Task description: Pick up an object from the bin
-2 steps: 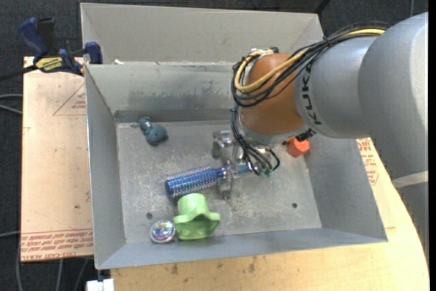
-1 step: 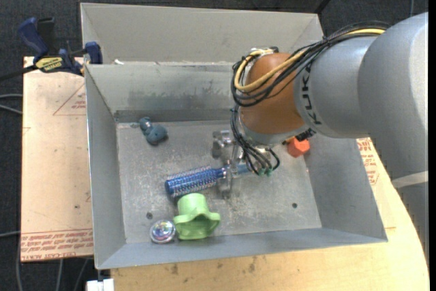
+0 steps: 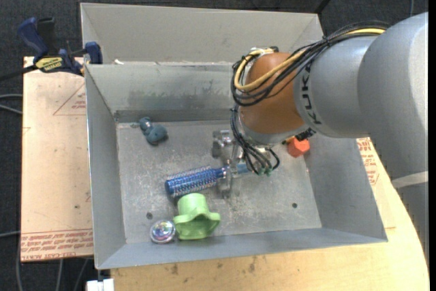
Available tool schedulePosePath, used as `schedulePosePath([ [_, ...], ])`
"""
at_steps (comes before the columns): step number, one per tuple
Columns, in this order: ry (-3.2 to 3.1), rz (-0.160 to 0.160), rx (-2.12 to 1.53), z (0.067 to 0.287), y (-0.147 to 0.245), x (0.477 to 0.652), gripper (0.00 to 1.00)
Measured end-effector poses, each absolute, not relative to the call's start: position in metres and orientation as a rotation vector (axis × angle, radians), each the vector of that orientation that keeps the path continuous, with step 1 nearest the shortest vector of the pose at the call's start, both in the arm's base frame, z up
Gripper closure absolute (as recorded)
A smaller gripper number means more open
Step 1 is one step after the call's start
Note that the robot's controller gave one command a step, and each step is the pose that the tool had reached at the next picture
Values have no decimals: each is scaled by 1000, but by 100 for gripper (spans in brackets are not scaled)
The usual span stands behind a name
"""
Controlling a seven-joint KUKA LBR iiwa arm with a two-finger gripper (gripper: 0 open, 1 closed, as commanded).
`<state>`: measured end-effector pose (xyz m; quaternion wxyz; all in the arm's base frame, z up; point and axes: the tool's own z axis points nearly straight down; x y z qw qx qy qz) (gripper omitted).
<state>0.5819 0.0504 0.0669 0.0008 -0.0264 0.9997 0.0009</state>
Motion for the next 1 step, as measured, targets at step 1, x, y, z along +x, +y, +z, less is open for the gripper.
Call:
schedulePosePath([
  [1,3136,3,-81,68,50,583,100],
])
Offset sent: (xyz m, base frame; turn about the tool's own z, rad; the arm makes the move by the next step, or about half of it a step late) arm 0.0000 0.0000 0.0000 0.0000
